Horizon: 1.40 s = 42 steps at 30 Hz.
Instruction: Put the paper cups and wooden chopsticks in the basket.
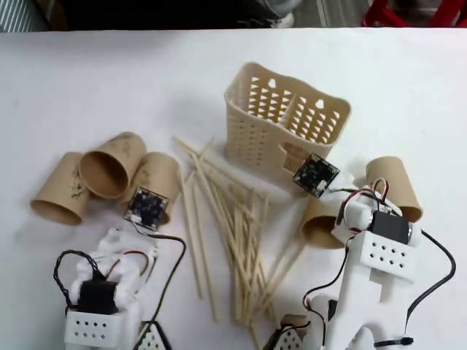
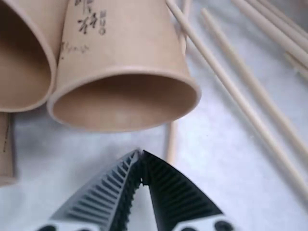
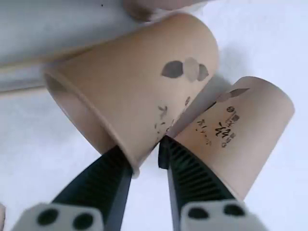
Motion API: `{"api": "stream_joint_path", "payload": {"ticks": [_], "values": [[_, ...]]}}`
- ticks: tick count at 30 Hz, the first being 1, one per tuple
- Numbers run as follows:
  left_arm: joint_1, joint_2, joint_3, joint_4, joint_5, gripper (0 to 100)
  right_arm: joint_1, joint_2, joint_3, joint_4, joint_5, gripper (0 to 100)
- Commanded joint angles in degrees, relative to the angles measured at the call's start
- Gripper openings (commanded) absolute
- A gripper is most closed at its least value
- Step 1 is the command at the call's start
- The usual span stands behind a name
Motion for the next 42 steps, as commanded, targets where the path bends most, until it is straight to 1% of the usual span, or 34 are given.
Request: {"api": "stream_joint_path", "payload": {"ticks": [1, 7, 14, 21, 24, 28, 32, 36, 38, 42], "values": [[-0.2, 0.2, -0.3, 0.4, 0.2, 2, 1.3, -1.6, -4.4, -0.2, 0.4, 1.8], [-0.2, 0.2, -0.3, 0.4, 0.2, 2, 5.3, -4.7, -10.2, -0.2, 0.4, 1.9], [-0.2, 0.2, -0.3, 0.4, 0.2, 2, 7.3, -14.9, -10.8, -0.2, 0.1, 1.9], [-0.2, 0.2, -0.3, 0.4, 0.2, 2, 7.8, -27.7, -14.0, -0.2, -4.6, 1.9], [-0.2, 0.2, -0.3, 0.4, 0.2, 2, 7.8, -30.7, -17.3, -0.2, -7.2, 1.9], [-0.2, 0.2, -0.3, 0.4, 0.2, 2, 7.8, -31.0, -23.4, -0.2, -12.1, 1.9], [-0.2, 0.2, -0.3, 0.4, 0.2, 2, 7.4, -28.3, -29.2, -0.2, -17.4, 2.0], [-0.2, 0.2, -0.3, 0.4, 0.2, 2, 7.4, -19.4, -37.6, 0.7, -22.3, 2.0], [-0.2, 0.2, -0.3, 0.4, 0.2, 2, 6.2, -13.5, -43.3, 3.2, -24.4, 2.0], [-0.2, 0.2, -0.3, 0.4, 0.2, 2, 1.7, -1.2, -57.1, 12.1, -28.6, 2.0]]}}
